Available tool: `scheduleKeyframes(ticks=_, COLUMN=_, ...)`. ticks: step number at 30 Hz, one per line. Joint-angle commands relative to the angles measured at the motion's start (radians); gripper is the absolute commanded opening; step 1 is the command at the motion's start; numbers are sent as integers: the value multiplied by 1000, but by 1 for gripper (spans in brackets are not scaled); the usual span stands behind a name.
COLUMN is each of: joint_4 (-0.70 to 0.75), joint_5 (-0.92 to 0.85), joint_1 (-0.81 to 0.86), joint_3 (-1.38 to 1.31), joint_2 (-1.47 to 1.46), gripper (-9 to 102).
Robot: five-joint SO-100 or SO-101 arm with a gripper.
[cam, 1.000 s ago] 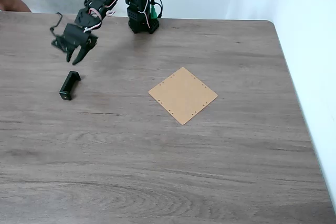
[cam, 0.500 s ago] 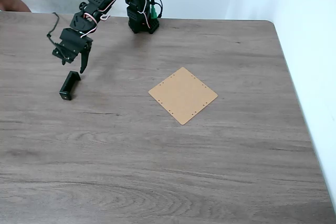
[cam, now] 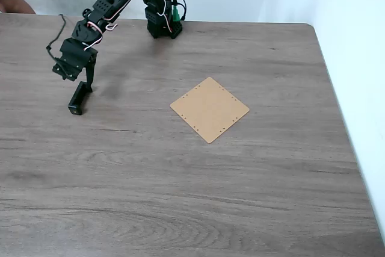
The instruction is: Grasp a black block and then place it on the board.
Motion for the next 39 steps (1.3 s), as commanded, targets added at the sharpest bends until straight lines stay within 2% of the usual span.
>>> scheduleKeyframes(ticks=1, joint_4=18, joint_5=-20, joint_1=29, joint_3=-72, joint_2=-6, gripper=33)
scheduleKeyframes(ticks=21, joint_4=28, joint_5=-17, joint_1=48, joint_3=-195, joint_2=-184, gripper=30)
scheduleKeyframes(ticks=24, joint_4=-31, joint_5=17, joint_1=37, joint_3=-199, joint_2=-244, gripper=24)
scheduleKeyframes(ticks=27, joint_4=-71, joint_5=120, joint_1=17, joint_3=-222, joint_2=-299, gripper=0)
scheduleKeyframes(ticks=33, joint_4=-60, joint_5=278, joint_1=-14, joint_3=-239, joint_2=-325, gripper=0)
scheduleKeyframes(ticks=39, joint_4=-21, joint_5=351, joint_1=-31, joint_3=-195, joint_2=-259, gripper=0)
